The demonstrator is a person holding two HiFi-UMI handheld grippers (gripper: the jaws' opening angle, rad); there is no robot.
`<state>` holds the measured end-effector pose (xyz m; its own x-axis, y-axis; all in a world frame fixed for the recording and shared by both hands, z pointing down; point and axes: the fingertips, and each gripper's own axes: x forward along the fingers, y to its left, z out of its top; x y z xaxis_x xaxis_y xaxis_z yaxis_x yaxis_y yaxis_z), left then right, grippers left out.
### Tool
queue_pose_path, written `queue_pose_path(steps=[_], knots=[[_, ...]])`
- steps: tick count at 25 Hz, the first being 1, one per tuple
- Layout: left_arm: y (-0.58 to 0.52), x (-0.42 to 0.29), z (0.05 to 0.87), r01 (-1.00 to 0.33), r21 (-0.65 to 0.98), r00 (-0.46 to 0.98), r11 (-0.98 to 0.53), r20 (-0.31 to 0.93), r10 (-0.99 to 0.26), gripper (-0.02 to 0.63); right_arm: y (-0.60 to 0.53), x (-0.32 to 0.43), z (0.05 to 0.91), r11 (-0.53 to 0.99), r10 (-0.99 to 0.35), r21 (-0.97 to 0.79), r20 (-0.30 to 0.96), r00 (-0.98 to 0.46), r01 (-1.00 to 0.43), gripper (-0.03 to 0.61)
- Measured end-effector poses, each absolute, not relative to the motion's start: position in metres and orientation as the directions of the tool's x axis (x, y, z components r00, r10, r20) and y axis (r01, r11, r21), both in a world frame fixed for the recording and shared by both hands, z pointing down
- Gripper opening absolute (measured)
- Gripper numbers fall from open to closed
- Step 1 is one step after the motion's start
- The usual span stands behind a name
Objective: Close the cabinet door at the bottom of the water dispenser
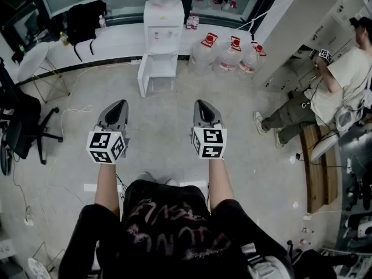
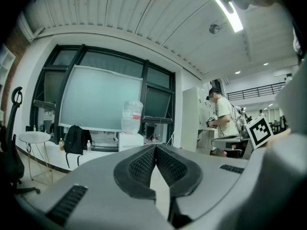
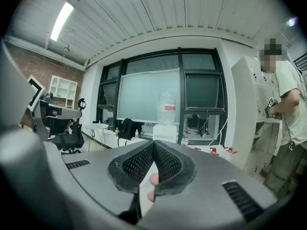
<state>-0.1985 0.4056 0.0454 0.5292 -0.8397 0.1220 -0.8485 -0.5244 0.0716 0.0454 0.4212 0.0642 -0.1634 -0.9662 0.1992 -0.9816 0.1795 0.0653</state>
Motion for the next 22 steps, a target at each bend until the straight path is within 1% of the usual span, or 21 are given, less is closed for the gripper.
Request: queue_pose_path(steps=[10, 17, 22], knots=[[0.404, -0.196, 0.049, -0.852, 0.072, 0.523, -0.518, 0.120, -0.844, 0.015, 0.416, 0.045, 0.069, 0.195, -0.963, 0.064, 0.200, -0.179, -0.979, 0.012], [0.399, -0.192, 0.060, -0.856, 0.080, 0.517, -0.511, 0.153, -0.842, 0.015, 0.411, 0.047, 0.075, 0.213, -0.959, 0.051, 0.202, -0.199, -0.976, 0.012], [0.386, -0.191, 0.074, -0.854, 0.086, 0.520, -0.513, 0.181, -0.835, 0.015, 0.398, 0.049, 0.092, 0.217, -0.951, 0.048, 0.233, -0.201, -0.975, 0.012]])
